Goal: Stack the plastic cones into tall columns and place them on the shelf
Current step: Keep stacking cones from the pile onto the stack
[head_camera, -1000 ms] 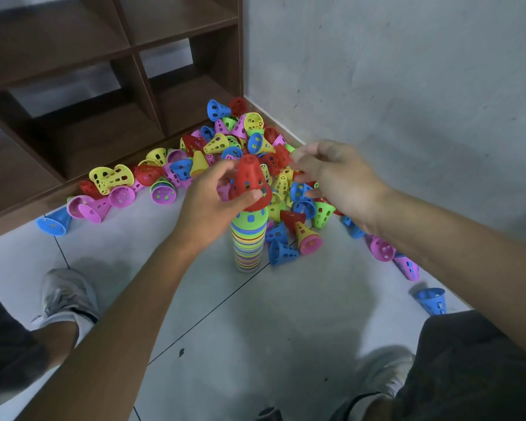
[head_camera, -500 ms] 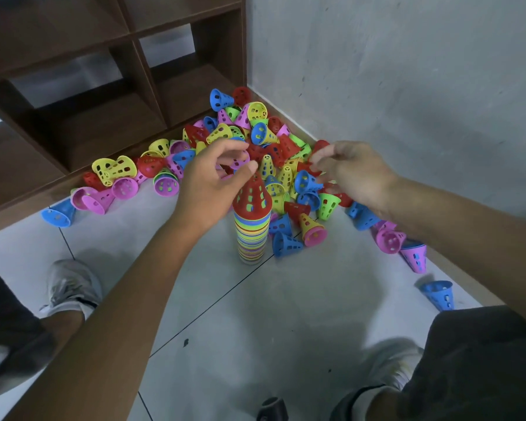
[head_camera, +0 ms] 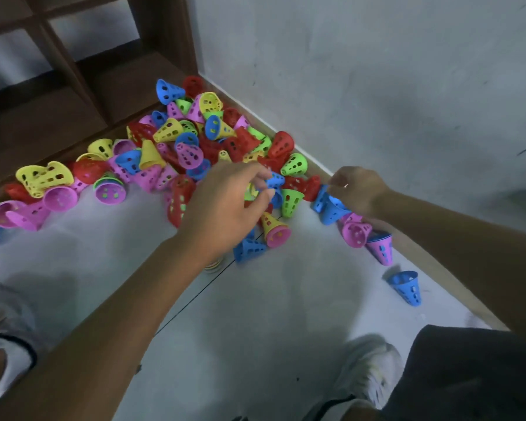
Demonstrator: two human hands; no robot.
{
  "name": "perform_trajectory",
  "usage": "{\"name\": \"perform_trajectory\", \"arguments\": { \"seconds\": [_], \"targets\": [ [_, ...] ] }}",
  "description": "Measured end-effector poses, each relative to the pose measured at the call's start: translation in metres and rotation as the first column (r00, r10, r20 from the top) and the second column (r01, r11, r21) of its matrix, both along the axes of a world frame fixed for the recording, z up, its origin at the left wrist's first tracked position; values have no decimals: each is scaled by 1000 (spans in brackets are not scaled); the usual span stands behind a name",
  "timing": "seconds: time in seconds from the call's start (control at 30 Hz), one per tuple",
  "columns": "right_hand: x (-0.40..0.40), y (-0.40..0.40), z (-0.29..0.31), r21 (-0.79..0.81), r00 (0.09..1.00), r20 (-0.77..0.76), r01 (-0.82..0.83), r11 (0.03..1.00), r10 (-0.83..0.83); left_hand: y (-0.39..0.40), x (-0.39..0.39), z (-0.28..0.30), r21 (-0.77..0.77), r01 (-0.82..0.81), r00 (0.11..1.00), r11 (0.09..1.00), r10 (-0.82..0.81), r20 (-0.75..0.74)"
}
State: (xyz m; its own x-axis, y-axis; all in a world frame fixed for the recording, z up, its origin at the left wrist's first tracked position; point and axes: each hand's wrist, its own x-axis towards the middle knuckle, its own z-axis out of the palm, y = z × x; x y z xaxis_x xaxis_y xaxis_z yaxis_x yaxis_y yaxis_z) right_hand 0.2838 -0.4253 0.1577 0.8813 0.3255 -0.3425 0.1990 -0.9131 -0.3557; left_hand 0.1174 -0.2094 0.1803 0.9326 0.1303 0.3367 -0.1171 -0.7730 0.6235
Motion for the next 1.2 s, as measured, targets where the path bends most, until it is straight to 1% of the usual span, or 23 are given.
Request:
{"name": "perform_trajectory", "arguments": {
  "seconds": [0.03, 0.07, 0.13, 0.2, 0.27, 0.37, 0.43, 0.6, 0.7, 0.8, 0.87, 0.93, 1.07, 1.13, 1.2],
  "targets": [
    [7, -7, -8, -45, 1000, 8, -6, 999, 6, -6, 5, -2, 51, 10, 1000, 999, -10, 11],
    [14, -14, -16, -87, 1000, 16, -4, 996, 5, -12, 10, -4, 55, 15, 1000, 998, -16, 13],
    [27, -27, -32, -148, 1000, 9, 23, 989, -22, -24, 20, -11, -49, 1, 999, 999, -3, -42],
    [35, -35, -51, -168, 998, -11, 54, 984, -57, -31, 31, -31, -158, -35, 988, 987, 11, -151],
    [40, -38, -69, -189, 999, -21, 33, 981, -37, -34, 41, -59, -209, -76, 970, 975, 24, -242],
    [49, -36, -94, -213, 997, -60, -54, 976, 42, -36, 56, -105, -202, -141, 947, 969, 73, -312],
    [59, -30, -108, -208, 995, -82, -76, 975, 60, -39, 67, -131, -185, -210, 923, 960, 132, -363],
    [81, -26, -134, -169, 992, -123, -37, 985, 16, -46, 96, -178, -148, -327, 828, 933, 208, -521],
    [90, -25, -146, -142, 989, -143, 24, 990, -44, -47, 106, -198, -151, -396, 746, 906, 222, -628],
    [95, -25, -156, -122, 984, -163, 56, 991, -76, -51, 110, -211, -136, -427, 717, 894, 244, -653],
    [99, -23, -164, -92, 987, -151, 43, 995, -57, -54, 111, -214, -69, -424, 691, 903, 273, -670],
    [99, -22, -168, -101, 990, -133, 27, 994, -41, -58, 107, -217, -24, -423, 673, 906, 297, -677],
    [102, -19, -176, -104, 991, -128, 18, 994, -31, -64, 102, -222, -116, -448, 682, 887, 255, -685],
    [104, -17, -179, -83, 990, -138, -5, 997, -6, -67, 103, -225, -186, -435, 693, 881, 195, -694],
    [105, -15, -180, -95, 988, -157, -22, 995, 7, -70, 102, -225, -265, -425, 699, 865, 129, -703]
  ]
}}
